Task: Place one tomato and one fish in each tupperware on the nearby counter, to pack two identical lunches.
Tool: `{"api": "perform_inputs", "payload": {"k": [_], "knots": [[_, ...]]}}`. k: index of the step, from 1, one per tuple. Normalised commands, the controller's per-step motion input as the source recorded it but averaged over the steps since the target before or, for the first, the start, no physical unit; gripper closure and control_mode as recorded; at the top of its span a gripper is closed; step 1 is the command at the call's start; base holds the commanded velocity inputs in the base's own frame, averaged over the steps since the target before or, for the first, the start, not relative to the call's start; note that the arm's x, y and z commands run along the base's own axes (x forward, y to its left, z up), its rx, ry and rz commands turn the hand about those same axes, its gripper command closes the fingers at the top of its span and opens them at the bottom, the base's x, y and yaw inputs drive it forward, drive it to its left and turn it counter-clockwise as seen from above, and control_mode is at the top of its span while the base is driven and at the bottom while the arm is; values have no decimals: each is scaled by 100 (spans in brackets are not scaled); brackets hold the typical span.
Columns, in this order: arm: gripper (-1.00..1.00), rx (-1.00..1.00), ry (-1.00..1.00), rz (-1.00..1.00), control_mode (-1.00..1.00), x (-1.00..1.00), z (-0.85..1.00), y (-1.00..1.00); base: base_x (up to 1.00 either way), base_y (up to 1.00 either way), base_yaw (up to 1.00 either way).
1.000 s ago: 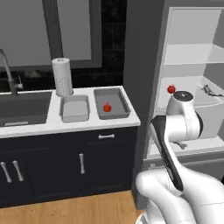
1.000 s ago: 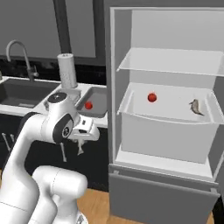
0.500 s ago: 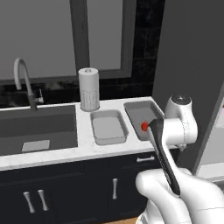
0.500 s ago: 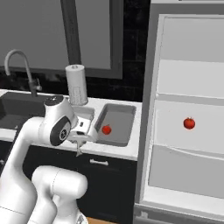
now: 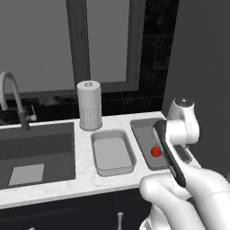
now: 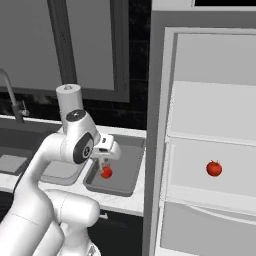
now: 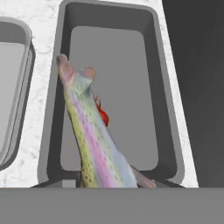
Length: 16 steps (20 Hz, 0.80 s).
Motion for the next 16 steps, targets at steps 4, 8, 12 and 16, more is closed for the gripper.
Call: {"api": "perform_inputs", "payload": {"k": [4,8,12,16], "knots": [[100,0,2,1,-100,100,-64,-13,0,0,0],[100,0,2,1,-100,100,-64,-24,0,0,0],[-100,0,6,1,-100,100,-54,-38,0,0,0],[-100,0,2,0,-100,30,-8,0,0,0,0]]}}
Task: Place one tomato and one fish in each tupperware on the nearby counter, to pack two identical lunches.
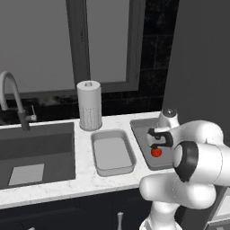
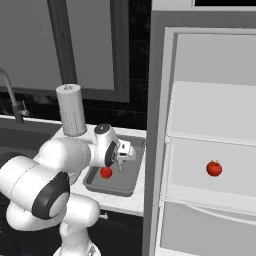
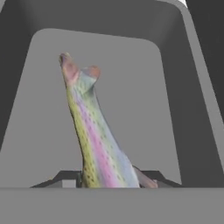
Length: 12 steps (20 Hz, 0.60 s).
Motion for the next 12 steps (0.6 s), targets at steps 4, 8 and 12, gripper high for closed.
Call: {"api": "perform_inputs", "payload": {"k": [4,8,12], "knots": [[-100,0,0,0,-100,0,7,0,0,0,0],[-100,0,0,0,-100,-3,40,0,0,0,0],[-100,0,-1,0,-100,-54,96,3,0,0,0]]}}
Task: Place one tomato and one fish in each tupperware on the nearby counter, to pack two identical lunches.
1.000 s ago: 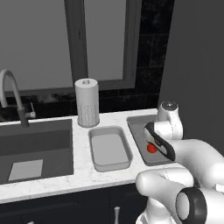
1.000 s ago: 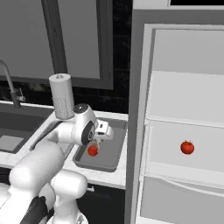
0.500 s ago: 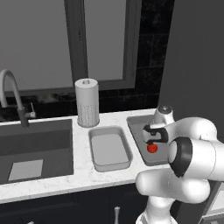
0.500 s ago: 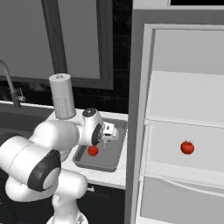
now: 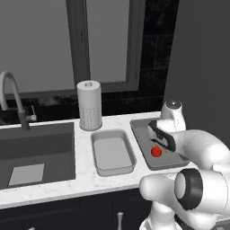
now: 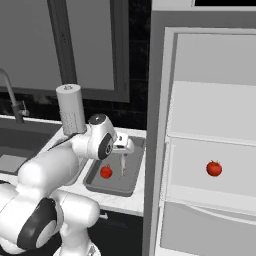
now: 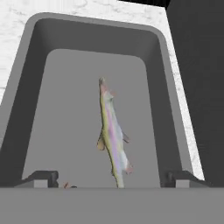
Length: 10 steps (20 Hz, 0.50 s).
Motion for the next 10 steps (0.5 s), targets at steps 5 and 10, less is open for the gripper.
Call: {"api": "perform_inputs", "payload": {"k": [5,10], "knots": [[-100,0,-2,2,-100,-100,64,27,0,0,0],[-100,0,-6,9,-100,-100,18,58,0,0,0]]}}
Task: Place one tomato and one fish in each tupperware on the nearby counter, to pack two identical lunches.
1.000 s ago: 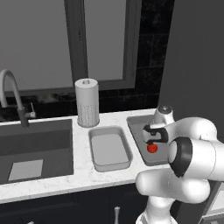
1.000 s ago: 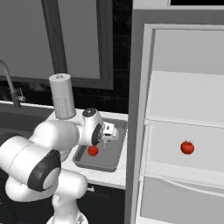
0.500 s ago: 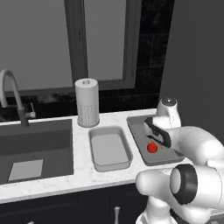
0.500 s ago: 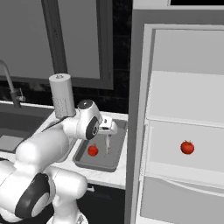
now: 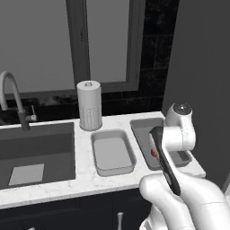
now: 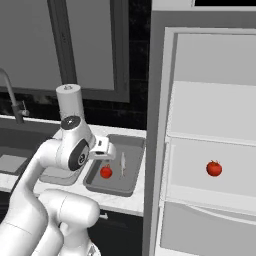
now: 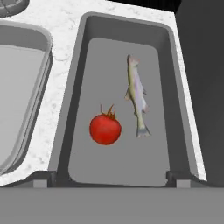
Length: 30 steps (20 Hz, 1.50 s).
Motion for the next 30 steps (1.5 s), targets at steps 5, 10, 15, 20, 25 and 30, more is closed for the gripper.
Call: {"api": "perform_inputs", "payload": {"k": [5,10,15,20,25,30], "knots": [[-100,0,0,1,100,-20,0,8,-80,-9,-5],[-100,0,0,0,100,0,0,0,-100,-90,-27],[-100,0,0,0,100,0,0,0,-31,-100,-28],[-100,0,0,0,100,0,0,0,45,-91,-6],[-100,0,0,0,100,0,0,0,93,-18,1],[-100,0,0,0,100,0,0,0,100,-2,1]]}}
